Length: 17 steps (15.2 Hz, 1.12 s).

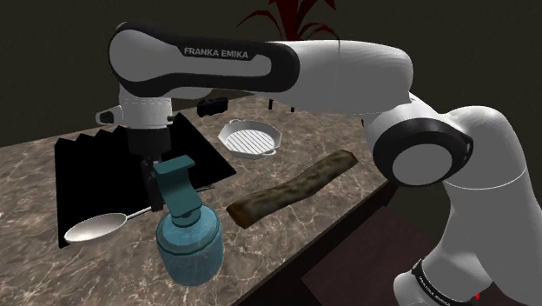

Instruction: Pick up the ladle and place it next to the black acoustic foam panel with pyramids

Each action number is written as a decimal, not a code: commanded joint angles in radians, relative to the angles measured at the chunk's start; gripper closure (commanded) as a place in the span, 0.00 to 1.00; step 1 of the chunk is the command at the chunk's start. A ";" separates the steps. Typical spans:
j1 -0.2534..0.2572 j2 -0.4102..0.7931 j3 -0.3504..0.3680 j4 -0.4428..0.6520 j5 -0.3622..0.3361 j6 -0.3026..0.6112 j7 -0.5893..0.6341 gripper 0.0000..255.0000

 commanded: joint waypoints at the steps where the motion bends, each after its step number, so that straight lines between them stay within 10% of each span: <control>1: 0.004 -0.003 -0.001 -0.032 0.001 0.029 -0.007 1.00; 17: 0.011 0.009 -0.004 -0.221 0.009 0.217 -0.078 1.00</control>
